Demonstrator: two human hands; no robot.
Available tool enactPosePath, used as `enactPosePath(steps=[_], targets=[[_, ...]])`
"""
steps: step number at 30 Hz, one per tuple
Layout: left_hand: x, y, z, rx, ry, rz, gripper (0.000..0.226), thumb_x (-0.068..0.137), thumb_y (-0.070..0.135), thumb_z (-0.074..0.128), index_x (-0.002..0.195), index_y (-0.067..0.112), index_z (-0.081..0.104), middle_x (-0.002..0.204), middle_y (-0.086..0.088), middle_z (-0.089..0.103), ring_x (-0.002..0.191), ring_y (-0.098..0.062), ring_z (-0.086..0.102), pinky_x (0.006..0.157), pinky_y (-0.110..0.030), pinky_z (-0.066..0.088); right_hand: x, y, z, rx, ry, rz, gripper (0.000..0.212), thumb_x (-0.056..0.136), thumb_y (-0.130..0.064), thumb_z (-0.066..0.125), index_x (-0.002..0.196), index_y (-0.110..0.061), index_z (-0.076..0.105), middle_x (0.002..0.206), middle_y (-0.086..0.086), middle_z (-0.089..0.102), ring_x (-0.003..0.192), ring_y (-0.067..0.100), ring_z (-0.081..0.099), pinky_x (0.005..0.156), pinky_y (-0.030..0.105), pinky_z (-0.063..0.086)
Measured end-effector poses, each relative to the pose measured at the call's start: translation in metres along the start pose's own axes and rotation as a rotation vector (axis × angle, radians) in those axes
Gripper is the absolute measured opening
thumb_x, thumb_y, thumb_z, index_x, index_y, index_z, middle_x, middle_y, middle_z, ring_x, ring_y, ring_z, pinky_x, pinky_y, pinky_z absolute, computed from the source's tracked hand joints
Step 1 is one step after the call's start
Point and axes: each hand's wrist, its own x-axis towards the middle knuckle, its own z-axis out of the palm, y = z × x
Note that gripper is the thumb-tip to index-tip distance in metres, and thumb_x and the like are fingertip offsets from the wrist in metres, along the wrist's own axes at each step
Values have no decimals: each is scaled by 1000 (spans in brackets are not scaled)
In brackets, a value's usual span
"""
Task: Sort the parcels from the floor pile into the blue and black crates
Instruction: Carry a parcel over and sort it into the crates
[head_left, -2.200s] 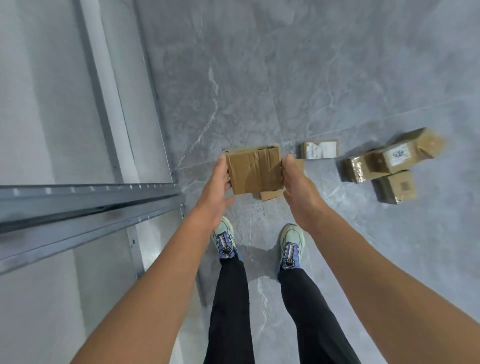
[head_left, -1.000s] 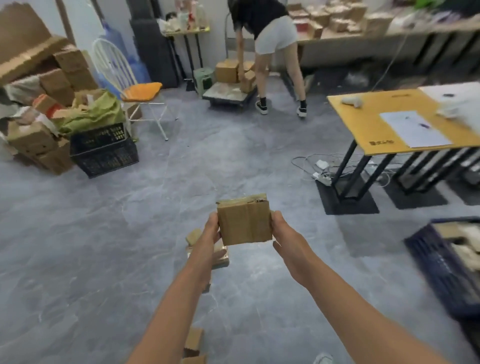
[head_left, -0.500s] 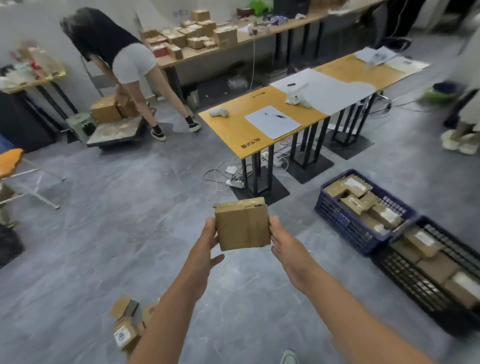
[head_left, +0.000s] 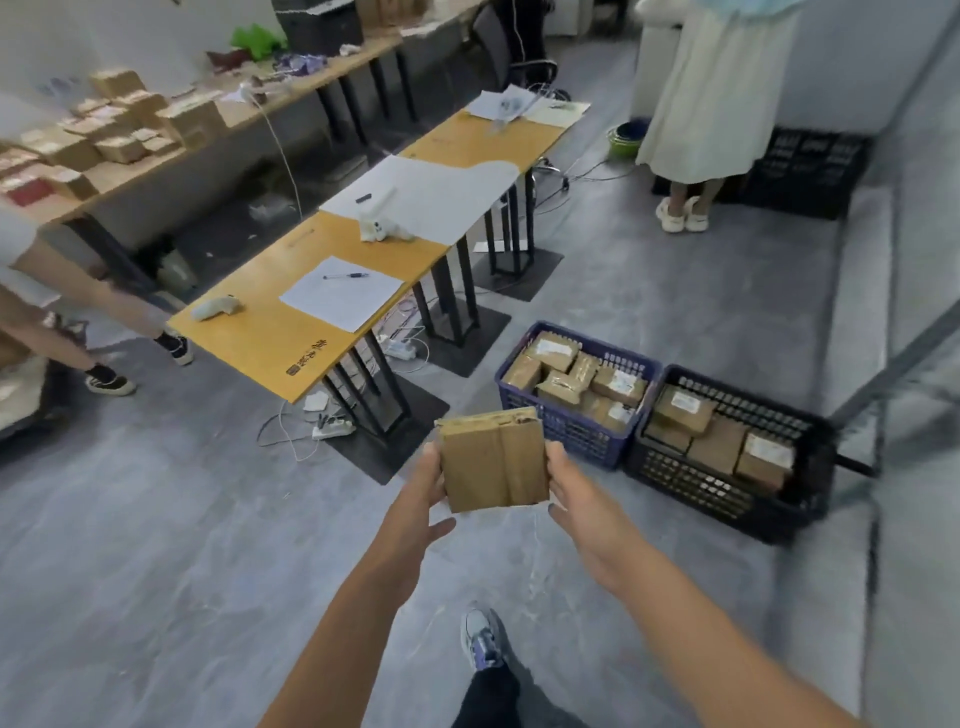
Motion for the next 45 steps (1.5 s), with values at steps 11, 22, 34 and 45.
enactPosePath(steps=[11, 22, 34, 45], targets=[[195, 44, 56, 78, -268, -137, 60, 94, 78, 30, 141, 48, 51, 147, 17, 52, 135, -9, 48, 114, -48, 42, 115, -46, -75, 107, 253, 25, 105, 66, -97, 54, 156, -45, 42, 160, -20, 42, 149, 5, 36, 125, 41, 29], [359, 71, 115, 134, -398, -310, 61, 97, 74, 32, 149, 46, 45, 150, 15, 47, 137, -17, 47, 111, -51, 44, 239, -78, -147, 152, 428, 132, 77, 91, -82, 43, 158, -47, 36, 165, -19, 34, 153, 9, 30, 128, 50, 24], [526, 33, 242, 26, -237, -580, 49, 101, 68, 35, 138, 43, 55, 144, 10, 56, 120, -14, 61, 111, -51, 46, 413, -75, -297, -4, 443, 313, 64, 106, -64, 35, 162, -34, 32, 164, -17, 32, 149, 6, 30, 125, 37, 22], [681, -55, 336, -147, 0, -812, 45, 103, 63, 41, 129, 31, 60, 123, 3, 66, 109, -15, 63, 80, -36, 50, 586, -8, -406, -191, 357, 368, 53, 112, -51, 34, 159, -27, 39, 146, -16, 42, 135, 3, 36, 112, 28, 27]])
